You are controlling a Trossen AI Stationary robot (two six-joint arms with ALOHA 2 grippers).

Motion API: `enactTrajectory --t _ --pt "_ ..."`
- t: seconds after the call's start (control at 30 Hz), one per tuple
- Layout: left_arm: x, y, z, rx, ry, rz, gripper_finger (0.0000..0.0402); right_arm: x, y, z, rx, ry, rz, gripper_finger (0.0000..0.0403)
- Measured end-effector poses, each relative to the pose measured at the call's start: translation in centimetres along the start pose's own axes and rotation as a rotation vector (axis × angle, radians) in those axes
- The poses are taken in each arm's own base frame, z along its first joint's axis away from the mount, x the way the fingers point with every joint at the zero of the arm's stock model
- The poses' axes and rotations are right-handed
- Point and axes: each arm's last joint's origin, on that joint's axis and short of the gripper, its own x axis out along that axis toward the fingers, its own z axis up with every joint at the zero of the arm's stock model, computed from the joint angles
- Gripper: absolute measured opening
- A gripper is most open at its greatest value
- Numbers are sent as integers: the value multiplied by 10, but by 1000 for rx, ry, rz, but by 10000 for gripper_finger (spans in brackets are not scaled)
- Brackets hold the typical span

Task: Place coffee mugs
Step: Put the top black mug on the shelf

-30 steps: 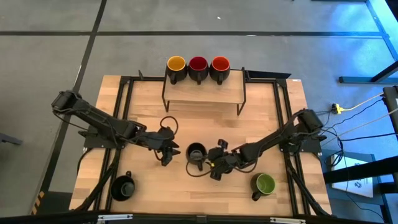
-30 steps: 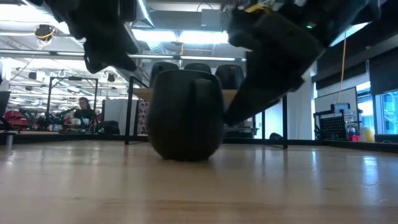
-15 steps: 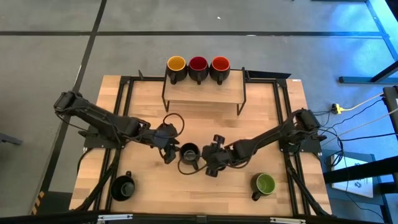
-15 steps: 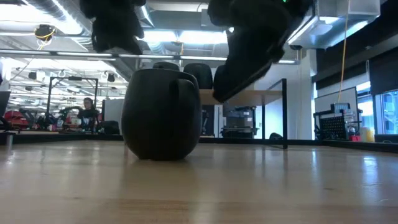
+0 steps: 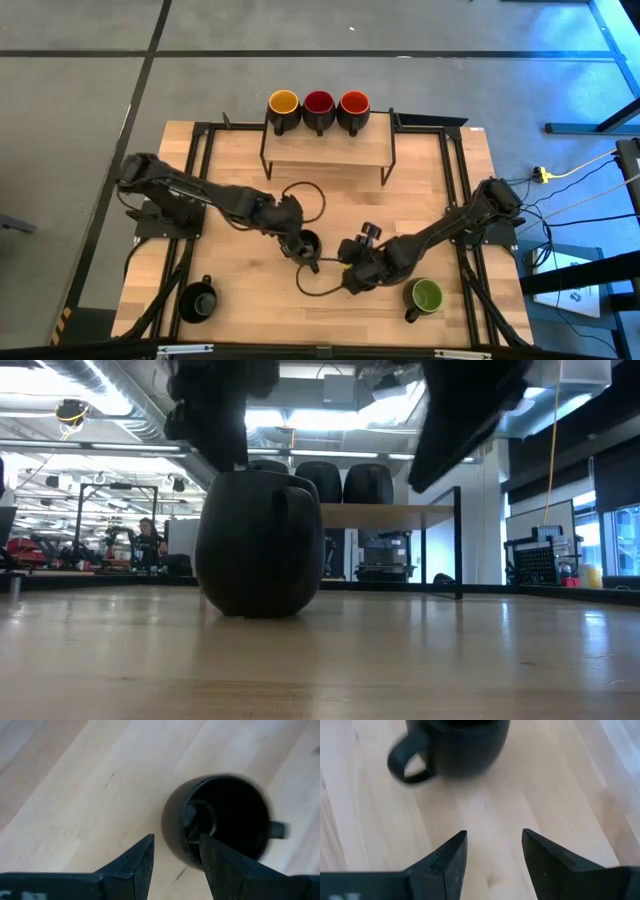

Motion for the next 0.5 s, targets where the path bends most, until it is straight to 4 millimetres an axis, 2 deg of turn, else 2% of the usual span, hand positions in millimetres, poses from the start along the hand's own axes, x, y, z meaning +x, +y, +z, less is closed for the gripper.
enactTrajectory --t 0.13,0.5 --pt "18 -6 2 20 62 14 152 -5 5 -8 18 1 -8 177" --pt "41 -12 0 37 97 36 152 -6 9 -12 55 -16 -11 177"
